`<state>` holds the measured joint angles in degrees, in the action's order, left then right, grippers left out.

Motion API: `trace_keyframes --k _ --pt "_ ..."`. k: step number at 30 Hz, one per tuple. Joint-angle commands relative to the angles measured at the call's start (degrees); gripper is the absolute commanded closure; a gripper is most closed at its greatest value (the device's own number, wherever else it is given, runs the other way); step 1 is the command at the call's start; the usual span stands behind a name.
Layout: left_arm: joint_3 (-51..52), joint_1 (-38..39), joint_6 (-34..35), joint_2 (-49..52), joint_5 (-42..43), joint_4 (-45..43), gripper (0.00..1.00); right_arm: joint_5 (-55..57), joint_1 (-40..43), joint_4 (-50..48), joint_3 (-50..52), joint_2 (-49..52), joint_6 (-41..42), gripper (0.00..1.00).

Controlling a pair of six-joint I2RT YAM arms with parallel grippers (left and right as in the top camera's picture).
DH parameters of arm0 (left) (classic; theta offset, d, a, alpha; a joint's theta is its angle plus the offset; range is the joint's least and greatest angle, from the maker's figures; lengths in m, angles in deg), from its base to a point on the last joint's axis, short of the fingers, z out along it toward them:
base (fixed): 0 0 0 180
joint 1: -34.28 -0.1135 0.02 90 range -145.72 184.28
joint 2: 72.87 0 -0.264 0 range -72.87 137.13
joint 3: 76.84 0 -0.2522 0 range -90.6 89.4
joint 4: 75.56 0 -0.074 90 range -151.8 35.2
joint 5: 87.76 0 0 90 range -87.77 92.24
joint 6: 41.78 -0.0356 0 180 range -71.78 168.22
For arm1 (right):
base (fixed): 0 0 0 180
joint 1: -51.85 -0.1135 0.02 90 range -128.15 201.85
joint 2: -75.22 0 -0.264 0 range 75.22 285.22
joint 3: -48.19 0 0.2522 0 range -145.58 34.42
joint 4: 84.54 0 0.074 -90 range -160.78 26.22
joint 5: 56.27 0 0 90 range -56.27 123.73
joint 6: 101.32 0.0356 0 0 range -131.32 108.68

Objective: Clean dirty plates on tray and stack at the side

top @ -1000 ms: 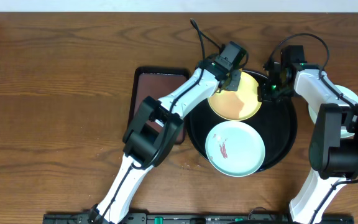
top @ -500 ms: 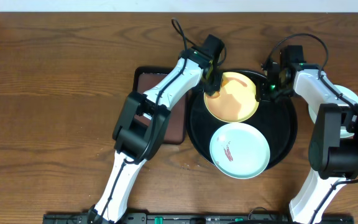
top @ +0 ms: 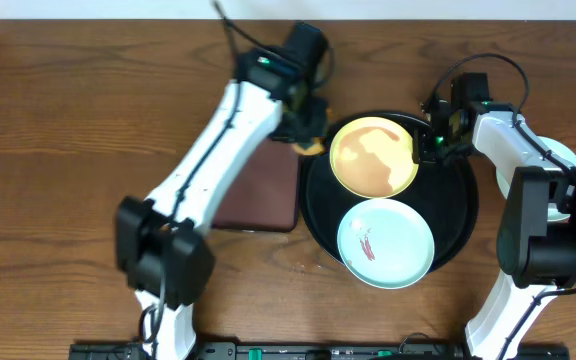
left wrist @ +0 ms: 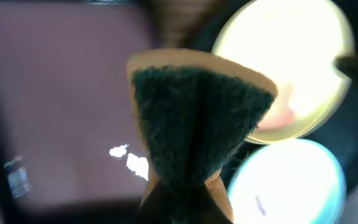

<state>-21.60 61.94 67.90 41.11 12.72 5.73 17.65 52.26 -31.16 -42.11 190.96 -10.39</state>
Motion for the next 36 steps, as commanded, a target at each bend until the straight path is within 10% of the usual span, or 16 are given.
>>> trace_keyframes --k 1,9,13,19,23,36 --pt "2.71 -4.35 -1.62 1.66 -10.38 3.54 0.90 2.10 0.20 0.04 0.07 -1.22 -0.79 0.99" --pt "20.00 -10.67 -1.86 1.66 -8.37 -8.57 0.89 2.08 0.20 0.07 0.07 -1.22 -0.76 0.99" --pt "21.00 -12.85 -2.62 1.29 -4.44 -8.68 0.51 2.08 0.20 0.04 0.07 -1.22 -0.79 0.99" --pt "18.53 -16.48 -3.17 -5.92 2.78 -6.03 0.43 2.12 0.20 -0.90 0.22 -1.20 -0.79 0.98" --pt "18.53 -18.03 -3.17 -15.61 2.80 -4.50 0.36 2.08 0.17 -2.93 1.84 -0.96 -0.68 0.77" --pt "18.56 -19.12 -3.17 -31.26 -3.30 -3.48 0.16 -0.92 -0.85 -1.86 -0.81 -6.71 1.38 0.99"
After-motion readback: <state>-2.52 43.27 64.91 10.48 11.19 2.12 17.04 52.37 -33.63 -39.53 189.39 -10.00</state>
